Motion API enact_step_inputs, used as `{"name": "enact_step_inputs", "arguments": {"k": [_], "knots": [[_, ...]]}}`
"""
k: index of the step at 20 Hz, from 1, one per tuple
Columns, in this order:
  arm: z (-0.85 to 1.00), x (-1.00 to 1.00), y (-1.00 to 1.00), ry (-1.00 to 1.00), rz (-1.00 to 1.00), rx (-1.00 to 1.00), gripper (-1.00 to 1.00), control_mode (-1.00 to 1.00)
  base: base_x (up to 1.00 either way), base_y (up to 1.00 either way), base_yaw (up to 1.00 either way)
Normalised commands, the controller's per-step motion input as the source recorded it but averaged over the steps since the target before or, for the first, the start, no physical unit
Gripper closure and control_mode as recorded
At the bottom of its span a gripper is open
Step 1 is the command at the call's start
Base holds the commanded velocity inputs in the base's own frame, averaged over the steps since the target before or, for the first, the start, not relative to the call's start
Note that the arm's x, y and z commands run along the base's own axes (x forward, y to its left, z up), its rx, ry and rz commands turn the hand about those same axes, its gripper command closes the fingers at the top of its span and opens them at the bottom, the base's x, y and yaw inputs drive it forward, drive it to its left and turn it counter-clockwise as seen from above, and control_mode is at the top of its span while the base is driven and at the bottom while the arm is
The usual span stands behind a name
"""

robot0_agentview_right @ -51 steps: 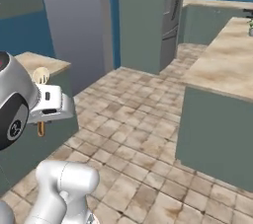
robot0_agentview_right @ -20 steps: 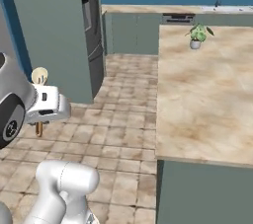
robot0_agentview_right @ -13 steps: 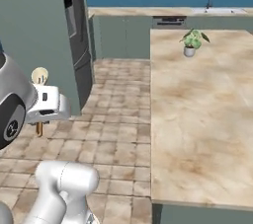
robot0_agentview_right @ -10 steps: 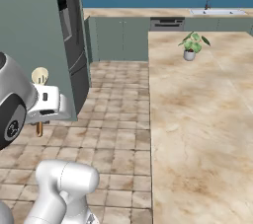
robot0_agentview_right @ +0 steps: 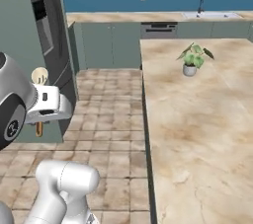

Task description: Organize the utensils by type. Pick up the wooden spoons from the counter and place them in the open cabinet. Then pick up the metallic utensils from the counter and place them in the open drawer.

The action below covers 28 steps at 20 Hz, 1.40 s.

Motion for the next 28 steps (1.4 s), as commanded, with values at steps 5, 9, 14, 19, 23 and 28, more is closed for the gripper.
{"name": "enact_step_inputs", "arguments": {"k": [5, 9, 14, 19, 23, 28], "knots": [[0.0, 0.0, 0.0, 0.0, 0.0, 0.0, 1.0, 1.0, 1.0, 0.55, -0.11], [0.0, 0.0, 0.0, 0.0, 0.0, 0.0, 1.0, 1.0, 1.0, 0.63, -0.03], [0.0, 0.0, 0.0, 0.0, 0.0, 0.0, 1.0, 1.0, 1.0, 0.44, 0.0], [0.0, 0.0, 0.0, 0.0, 0.0, 0.0, 1.0, 1.0, 1.0, 0.37, 0.0], [0.0, 0.0, 0.0, 0.0, 0.0, 0.0, 1.0, 1.0, 1.0, 0.4, 0.0], [0.0, 0.0, 0.0, 0.0, 0.0, 0.0, 1.0, 1.0, 1.0, 0.39, 0.0]]}}
